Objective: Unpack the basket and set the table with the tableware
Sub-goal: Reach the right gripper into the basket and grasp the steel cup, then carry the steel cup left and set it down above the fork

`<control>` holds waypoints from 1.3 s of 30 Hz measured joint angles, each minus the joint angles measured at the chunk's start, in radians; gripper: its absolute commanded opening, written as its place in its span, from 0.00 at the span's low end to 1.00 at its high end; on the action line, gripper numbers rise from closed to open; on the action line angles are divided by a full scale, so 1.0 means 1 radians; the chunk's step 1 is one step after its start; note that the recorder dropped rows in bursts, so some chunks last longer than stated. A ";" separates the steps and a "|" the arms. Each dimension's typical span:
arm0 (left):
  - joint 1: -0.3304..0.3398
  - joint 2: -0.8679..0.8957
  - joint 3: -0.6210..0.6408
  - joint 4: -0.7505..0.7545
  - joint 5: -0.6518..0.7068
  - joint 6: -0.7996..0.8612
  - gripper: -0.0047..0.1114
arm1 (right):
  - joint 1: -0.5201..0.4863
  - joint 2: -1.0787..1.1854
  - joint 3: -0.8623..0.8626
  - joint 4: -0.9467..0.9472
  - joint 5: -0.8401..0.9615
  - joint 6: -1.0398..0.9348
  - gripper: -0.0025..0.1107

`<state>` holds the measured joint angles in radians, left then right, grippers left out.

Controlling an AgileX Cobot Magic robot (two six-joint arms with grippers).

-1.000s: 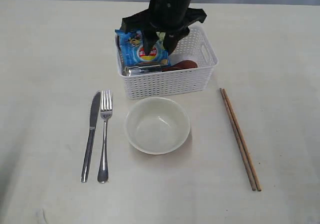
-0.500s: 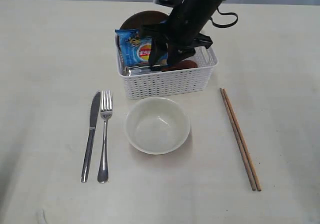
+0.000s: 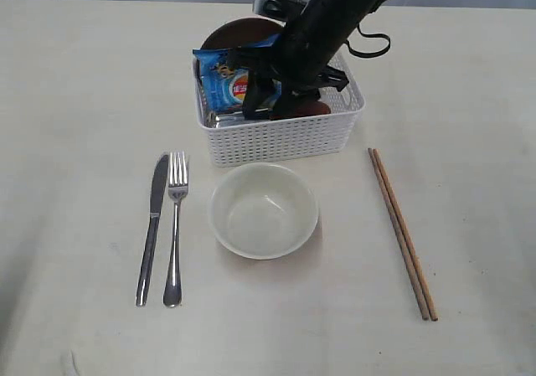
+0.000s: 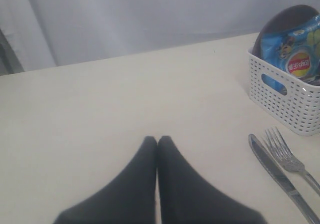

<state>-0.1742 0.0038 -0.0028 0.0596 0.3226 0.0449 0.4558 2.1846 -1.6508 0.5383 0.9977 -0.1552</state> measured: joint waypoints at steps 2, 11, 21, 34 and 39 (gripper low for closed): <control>0.000 0.000 0.000 0.000 0.000 0.000 0.04 | 0.000 0.004 0.000 0.026 0.000 -0.014 0.40; 0.000 0.000 0.000 0.000 0.000 0.000 0.04 | -0.004 -0.005 -0.004 0.094 0.022 -0.101 0.02; 0.000 0.000 0.000 0.000 0.000 0.000 0.04 | 0.004 -0.118 0.001 0.019 0.010 -0.109 0.02; 0.000 0.000 0.000 0.000 0.000 0.000 0.04 | 0.144 -0.235 -0.054 -0.108 -0.032 -0.074 0.02; 0.000 0.000 0.000 0.000 0.000 0.000 0.04 | 0.268 -0.198 -0.191 -0.246 -0.048 0.052 0.02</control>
<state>-0.1742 0.0038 -0.0028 0.0596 0.3226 0.0449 0.7241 1.9865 -1.8421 0.2919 0.9498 -0.1030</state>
